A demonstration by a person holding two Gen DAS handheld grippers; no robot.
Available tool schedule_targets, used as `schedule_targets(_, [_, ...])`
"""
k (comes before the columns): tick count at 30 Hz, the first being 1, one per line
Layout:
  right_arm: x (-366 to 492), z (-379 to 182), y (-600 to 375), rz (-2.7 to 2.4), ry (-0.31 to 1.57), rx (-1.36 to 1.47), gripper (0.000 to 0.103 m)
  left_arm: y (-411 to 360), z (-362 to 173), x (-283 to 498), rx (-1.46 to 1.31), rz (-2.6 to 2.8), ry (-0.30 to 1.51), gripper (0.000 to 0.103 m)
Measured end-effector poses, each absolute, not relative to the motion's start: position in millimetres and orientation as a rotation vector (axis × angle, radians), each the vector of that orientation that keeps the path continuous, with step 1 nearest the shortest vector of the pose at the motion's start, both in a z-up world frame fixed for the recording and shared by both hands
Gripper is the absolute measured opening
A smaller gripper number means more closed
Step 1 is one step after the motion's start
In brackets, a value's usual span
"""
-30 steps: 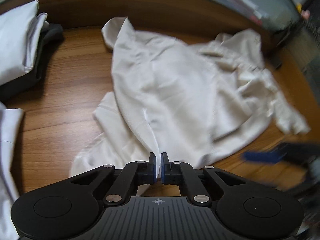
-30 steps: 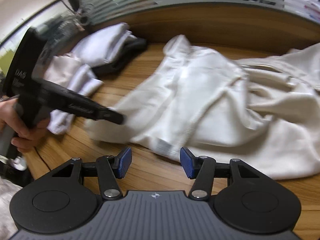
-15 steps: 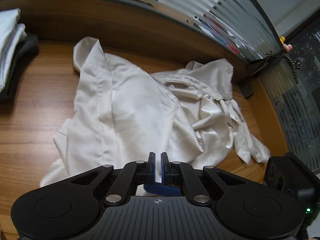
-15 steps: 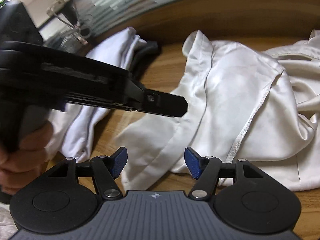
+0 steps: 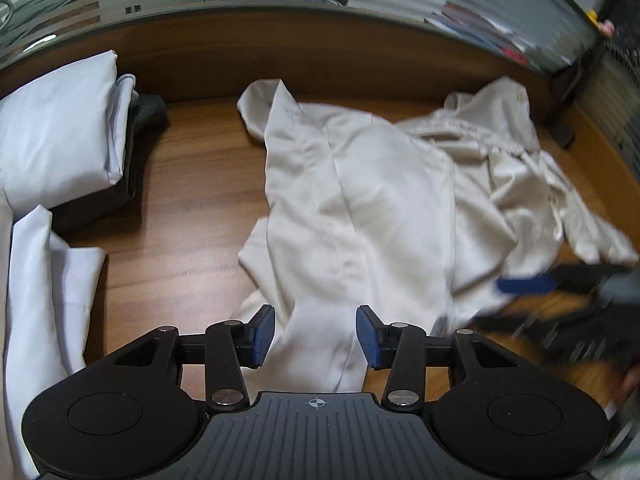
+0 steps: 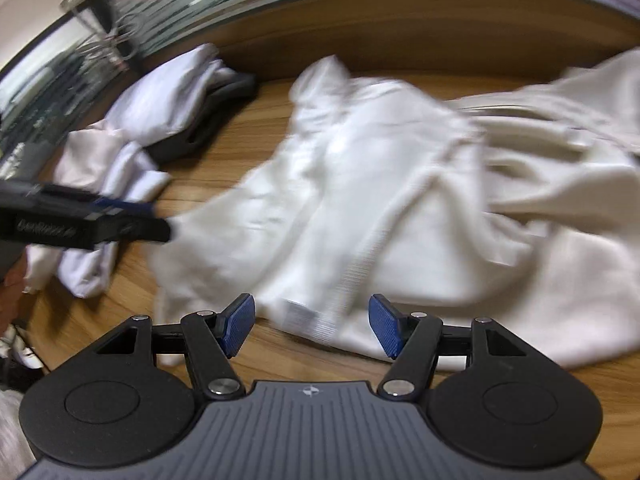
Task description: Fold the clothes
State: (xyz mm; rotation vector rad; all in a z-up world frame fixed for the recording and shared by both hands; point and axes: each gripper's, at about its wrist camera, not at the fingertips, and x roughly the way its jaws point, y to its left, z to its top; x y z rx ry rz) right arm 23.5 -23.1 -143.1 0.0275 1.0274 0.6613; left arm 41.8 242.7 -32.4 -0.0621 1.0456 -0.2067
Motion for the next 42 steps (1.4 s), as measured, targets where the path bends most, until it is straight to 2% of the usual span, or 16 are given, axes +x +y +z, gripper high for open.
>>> schedule_targets(6, [27.9,-145.6,-118.1,0.442,1.002,-0.022,0.069,231.4,-38.9,25.9,-0.064,-0.200,1.047,0.061])
schedule_targets(12, [51.2,-157.4,-220.3,0.229,1.011,-0.114,0.069,209.8,-39.8,19.1,-0.121,-0.152,1.061,0.063])
schedule_targets(17, [79.0,-165.4,-290.5,0.153,1.020,-0.163,0.079,179.9,-38.8,17.9,-0.151,-0.112,1.074,0.065])
schedule_targets(20, [93.9,-174.0,-316.8,0.168,1.033,-0.201,0.086,158.8,-38.4,18.9,-0.166,-0.086,1.080,0.066])
schedule_targets(29, [135.8,-194.8,-328.7,0.331,1.060,-0.255,0.085,102.1,-34.5,21.9,-0.196,-0.012,1.086,0.066])
schedule_targets(33, [153.7,-194.4,-327.5,0.376,1.056,-0.253,0.074,89.7,-29.8,21.5,-0.188,0.019,1.083,0.066])
schedule_targets(35, [161.5,-193.3,-327.7,0.397,1.047,-0.248,0.065,87.5,-27.5,20.8,-0.189,0.031,1.084,0.066])
schedule_targets(36, [164.3,-192.1,-327.4,0.400,1.043,-0.249,0.054,87.2,-26.5,20.5,-0.190,0.037,1.084,0.066])
schedule_targets(37, [167.3,-190.6,-326.8,0.405,1.036,-0.252,0.033,87.7,-26.1,20.6,-0.193,0.042,1.084,0.066])
schedule_targets(39, [175.8,-187.6,-326.0,0.413,1.037,-0.251,0.013,89.1,-25.5,20.8,-0.200,0.054,1.084,0.066])
schedule_targets(41, [183.4,-180.0,-325.0,0.429,1.040,-0.219,0.004,91.1,-25.4,21.5,-0.208,0.056,1.084,0.066])
schedule_targets(42, [187.1,-175.9,-324.5,0.438,1.042,-0.201,0.004,92.2,-25.4,22.0,-0.212,0.056,1.084,0.066])
